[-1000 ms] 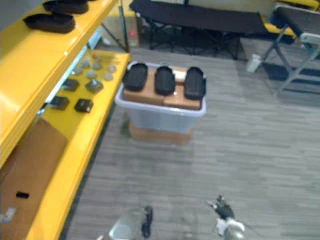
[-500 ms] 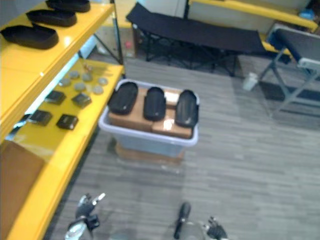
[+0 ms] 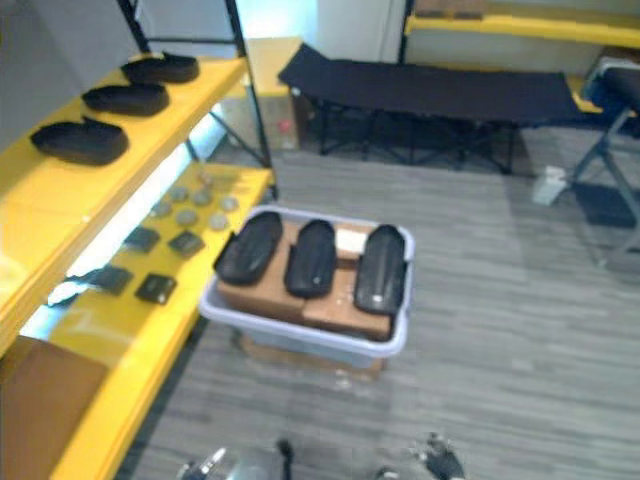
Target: Walk over and take plastic housings, then place them on the shelf
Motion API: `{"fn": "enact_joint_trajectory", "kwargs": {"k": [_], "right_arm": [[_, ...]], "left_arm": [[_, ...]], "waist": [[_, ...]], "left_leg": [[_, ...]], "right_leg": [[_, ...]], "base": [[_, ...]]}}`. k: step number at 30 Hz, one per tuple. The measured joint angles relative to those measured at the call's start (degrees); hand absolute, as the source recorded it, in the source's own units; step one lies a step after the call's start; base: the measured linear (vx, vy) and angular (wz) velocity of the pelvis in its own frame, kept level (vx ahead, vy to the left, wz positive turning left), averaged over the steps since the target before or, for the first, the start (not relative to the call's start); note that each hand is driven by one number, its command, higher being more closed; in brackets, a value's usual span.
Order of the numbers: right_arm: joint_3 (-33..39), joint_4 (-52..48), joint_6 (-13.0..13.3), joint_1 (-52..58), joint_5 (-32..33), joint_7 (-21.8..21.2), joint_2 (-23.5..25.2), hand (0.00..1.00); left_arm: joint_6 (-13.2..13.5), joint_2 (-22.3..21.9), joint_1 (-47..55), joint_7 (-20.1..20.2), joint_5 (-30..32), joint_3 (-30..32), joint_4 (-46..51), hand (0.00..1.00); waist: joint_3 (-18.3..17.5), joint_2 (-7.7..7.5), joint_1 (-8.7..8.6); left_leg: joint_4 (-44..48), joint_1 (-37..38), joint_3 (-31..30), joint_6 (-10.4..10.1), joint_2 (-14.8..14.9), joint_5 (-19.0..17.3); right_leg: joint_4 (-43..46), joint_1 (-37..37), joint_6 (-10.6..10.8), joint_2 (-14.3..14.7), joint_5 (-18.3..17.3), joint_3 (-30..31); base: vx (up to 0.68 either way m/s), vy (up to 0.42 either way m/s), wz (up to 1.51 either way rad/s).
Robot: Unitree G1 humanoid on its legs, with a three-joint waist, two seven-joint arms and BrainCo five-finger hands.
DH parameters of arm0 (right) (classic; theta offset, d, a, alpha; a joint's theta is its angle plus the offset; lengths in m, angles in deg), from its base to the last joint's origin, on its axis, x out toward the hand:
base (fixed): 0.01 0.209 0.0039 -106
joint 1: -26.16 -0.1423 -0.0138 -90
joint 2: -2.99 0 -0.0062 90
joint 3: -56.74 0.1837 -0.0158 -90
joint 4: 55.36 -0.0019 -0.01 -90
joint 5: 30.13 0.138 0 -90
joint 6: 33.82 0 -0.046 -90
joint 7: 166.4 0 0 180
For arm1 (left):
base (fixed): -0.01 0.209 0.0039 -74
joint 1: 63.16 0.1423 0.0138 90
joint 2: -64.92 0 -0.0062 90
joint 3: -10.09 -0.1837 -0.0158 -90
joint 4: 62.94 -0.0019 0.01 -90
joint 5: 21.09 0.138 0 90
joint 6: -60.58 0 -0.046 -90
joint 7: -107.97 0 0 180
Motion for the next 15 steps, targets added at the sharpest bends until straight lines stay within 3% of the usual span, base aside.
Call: {"fn": "enact_joint_trajectory", "kwargs": {"k": [1,2,3,5,6,7,8,9,10,12,15], "right_arm": [[-2.2,-0.3,1.5,-0.5,-2.1,-0.2,-0.4,0.0],[-10.8,-2.9,5.8,-1.6,-6.2,-1.0,-1.5,0.0],[-15.1,-5.0,7.3,-2.2,-7.1,-1.6,-2.3,0.0],[-30.7,-15.0,11.6,-5.6,-9.4,-2.9,-4.2,0.0],[-39.6,-21.5,12.5,-9.1,-9.3,-3.7,-4.5,0.0],[-43.4,-24.9,12.4,-10.9,-8.6,-4.2,-4.2,0.0],[-49.0,-30.6,12.3,-14.6,-7.1,-4.4,-3.2,0.0],[-52.4,-36.0,11.2,-18.5,-3.8,-3.8,-2.2,0.0],[-52.8,-40.9,9.1,-21.1,-1.2,-2.4,-0.3,0.0],[-51.3,-45.2,7.2,-24.3,1.2,0.1,1.3,0.0],[-38.4,-51.7,4.0,-32.4,5.9,10.5,2.0,0.0]], "left_arm": [[0.3,0.4,-0.8,0.0,1.0,-0.4,0.1,0.0],[0.5,1.6,-2.6,0.0,3.0,-3.1,0.5,0.0],[0.6,2.1,-3.3,0.0,3.2,-4.3,0.6,0.0],[0.5,3.0,-5.1,-0.4,3.1,-7.0,1.0,0.0],[0.5,3.5,-5.7,-0.4,3.1,-8.7,1.0,0.0],[0.4,3.7,-6.0,-0.4,3.1,-9.3,1.0,0.0],[0.4,3.7,-6.6,-0.6,2.9,-9.8,1.1,0.0],[0.5,4.0,-7.4,-0.8,3.2,-10.5,1.1,0.0],[0.7,4.0,-7.4,-0.9,3.2,-10.8,1.5,0.0],[1.1,4.3,-7.1,-1.0,3.2,-10.8,2.0,0.0],[1.9,5.8,-5.5,-1.0,5.4,-10.9,2.0,0.0]], "waist": [[0.4,-0.26,0.03],[0.9,-0.55,0.06],[0.9,-0.65,0.07],[1.7,-1.67,0.32],[2.3,-2.23,0.63],[2.5,-2.59,0.9],[3.1,-3.25,2.37],[3.7,-3.57,3.83],[4.2,-3.65,3.97],[4.4,-3.94,4.48],[4.6,-4.53,4.86]], "left_leg": [[-0.5,0.0,-0.9,0.0,-0.5,0.3],[-1.7,-0.4,-2.3,0.3,-1.4,1.2],[-2.1,-0.7,-2.6,0.4,-1.6,1.5],[-4.0,-0.9,-4.2,0.4,-2.2,3.0],[-4.7,-0.7,-5.4,0.2,-2.1,3.2],[-4.9,-0.7,-5.6,0.2,-2.1,3.2],[-5.0,-0.8,-6.0,0.2,-1.9,3.2],[-5.2,-0.9,-6.5,0.2,-1.9,3.1],[-5.9,-0.8,-7.1,0.2,-2.0,3.1],[-6.3,-0.7,-7.0,0.2,-2.2,3.2],[-6.3,-0.4,-6.3,0.2,-2.4,3.1]], "right_leg": [[-0.1,0.2,0.1,-0.4,0.1,-0.8],[-0.2,0.3,0.2,-1.0,0.1,-2.6],[-0.2,0.2,0.3,-1.1,0.2,-3.2],[-0.2,0.5,0.3,-1.4,0.2,-5.0],[-0.4,1.0,0.3,-1.3,0.2,-6.1],[-0.6,1.3,0.2,-1.1,0.2,-6.3],[-0.6,1.4,0.2,-0.9,0.2,-6.4],[-0.6,1.4,0.1,-0.7,0.2,-6.7],[-0.6,1.8,0.1,-0.8,0.2,-7.6],[-0.6,1.8,0.1,-1.0,0.2,-7.5],[-0.3,1.7,-0.3,-1.4,0.5,-6.9]], "base": [[0.11,0.051,0.66],[0.08,0.027,0.55],[0.09,0.031,0.57],[0.06,-0.003,0.48],[0.03,-0.028,0.47],[0.02,-0.02,0.33],[0.0,-0.022,0.25],[-0.01,-0.014,0.37],[-0.02,0.0,0.36],[-0.02,0.029,0.15],[-0.03,0.055,-0.11]]}}
